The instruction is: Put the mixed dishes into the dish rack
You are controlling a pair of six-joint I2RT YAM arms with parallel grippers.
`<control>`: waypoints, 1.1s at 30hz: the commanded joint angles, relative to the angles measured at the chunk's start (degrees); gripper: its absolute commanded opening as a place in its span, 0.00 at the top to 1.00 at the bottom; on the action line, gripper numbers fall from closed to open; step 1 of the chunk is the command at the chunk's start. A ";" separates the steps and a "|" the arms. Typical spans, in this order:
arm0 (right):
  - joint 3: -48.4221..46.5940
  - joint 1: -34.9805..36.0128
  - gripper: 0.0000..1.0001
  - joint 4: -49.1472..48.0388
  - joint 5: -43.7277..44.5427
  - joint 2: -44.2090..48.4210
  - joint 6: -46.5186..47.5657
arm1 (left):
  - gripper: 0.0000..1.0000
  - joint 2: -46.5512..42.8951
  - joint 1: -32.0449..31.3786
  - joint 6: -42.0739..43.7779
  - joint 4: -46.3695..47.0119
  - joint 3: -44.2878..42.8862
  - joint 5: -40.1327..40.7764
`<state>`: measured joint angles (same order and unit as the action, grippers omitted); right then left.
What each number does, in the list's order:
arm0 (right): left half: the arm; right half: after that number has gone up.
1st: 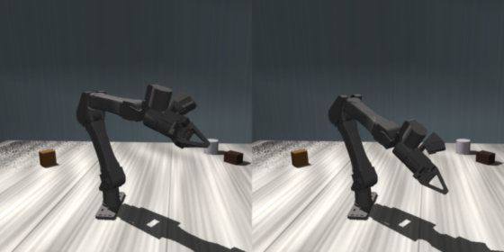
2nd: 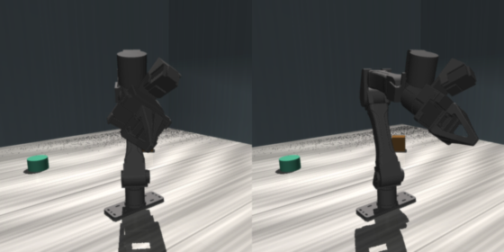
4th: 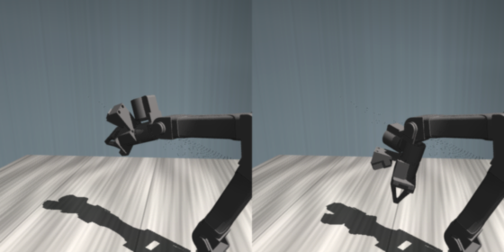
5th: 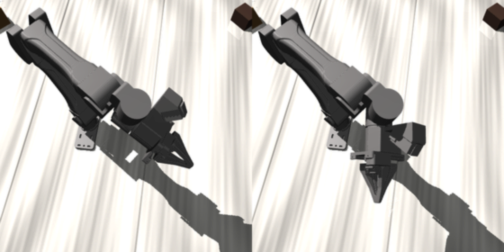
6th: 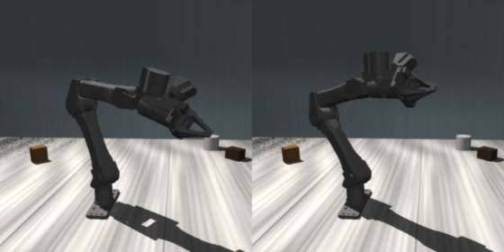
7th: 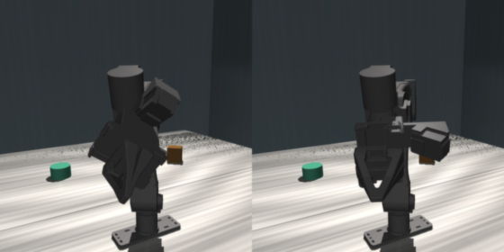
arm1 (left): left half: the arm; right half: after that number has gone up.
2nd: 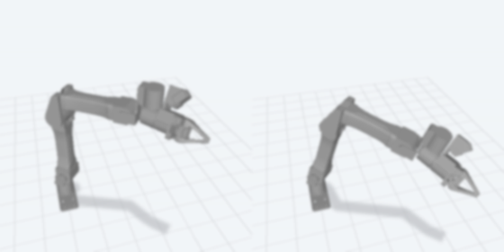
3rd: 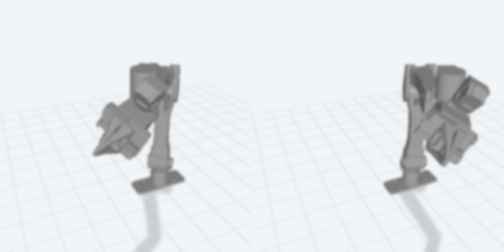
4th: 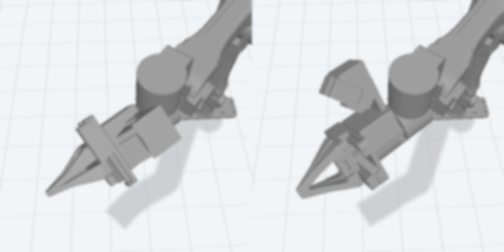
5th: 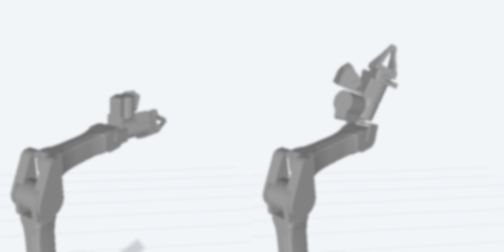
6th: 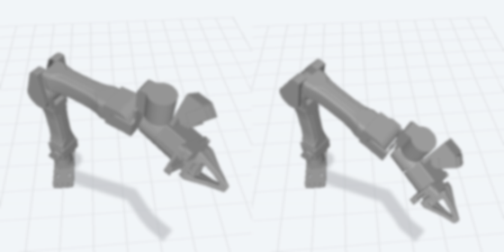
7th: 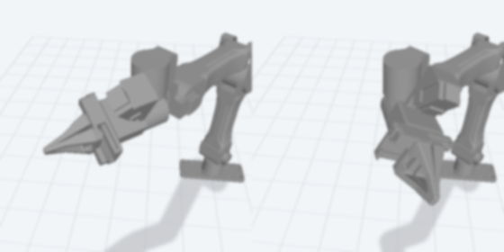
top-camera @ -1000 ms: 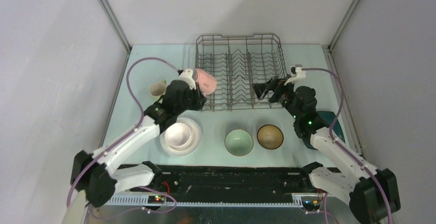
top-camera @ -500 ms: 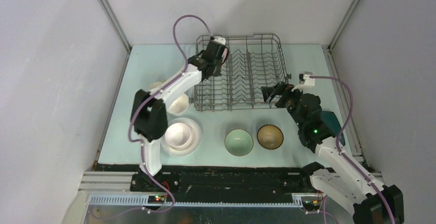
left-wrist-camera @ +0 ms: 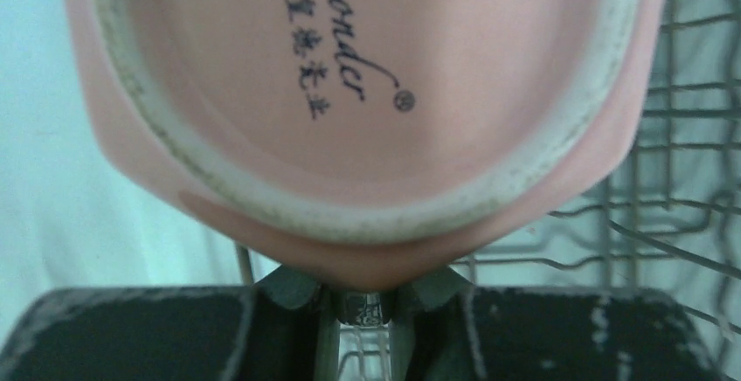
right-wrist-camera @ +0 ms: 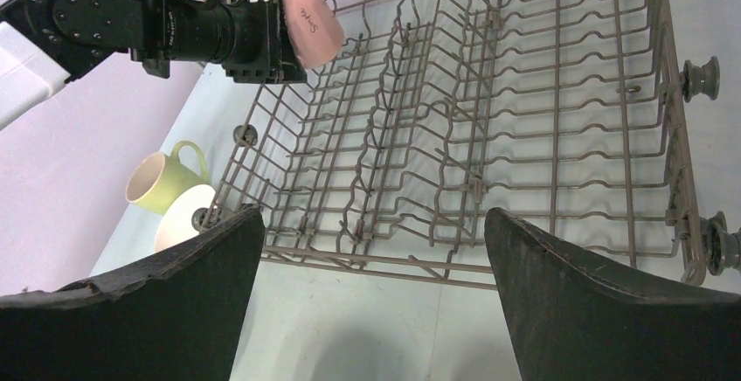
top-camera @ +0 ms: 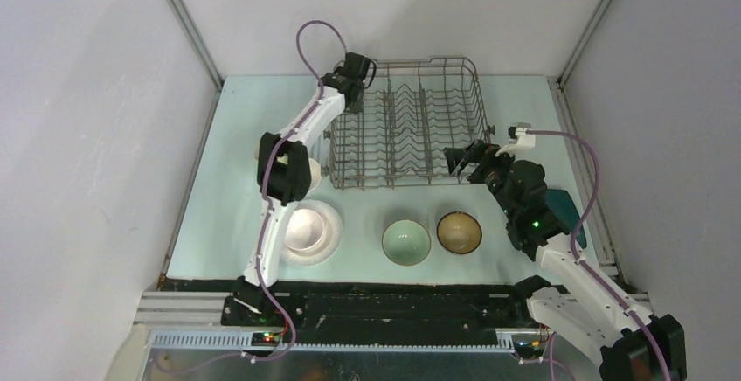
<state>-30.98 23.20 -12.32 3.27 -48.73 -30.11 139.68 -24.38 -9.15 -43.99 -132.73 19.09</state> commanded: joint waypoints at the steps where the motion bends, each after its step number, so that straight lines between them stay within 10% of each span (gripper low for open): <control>1: 0.40 -0.48 0.00 -3.49 -0.06 -0.09 0.50 | 1.00 -0.01 1.34 1.73 6.85 -3.93 0.88; 14: 1.08 -1.90 0.01 -5.29 -1.45 -2.24 -0.45 | 0.98 4.90 3.65 0.42 9.93 -7.63 -4.27; 22: 1.10 -2.53 0.01 -5.21 -2.29 -3.10 -0.89 | 0.46 3.51 3.98 -0.70 10.02 -5.69 -4.85; 33: 0.43 -4.21 0.01 -3.47 -2.59 -4.71 -3.21 | 0.29 -5.44 4.28 -0.43 9.72 0.23 -7.55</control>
<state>-29.76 19.59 -15.18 1.06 -52.73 -31.73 143.39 -20.69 -10.00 -35.27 -133.14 12.78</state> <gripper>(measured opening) 0.993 0.696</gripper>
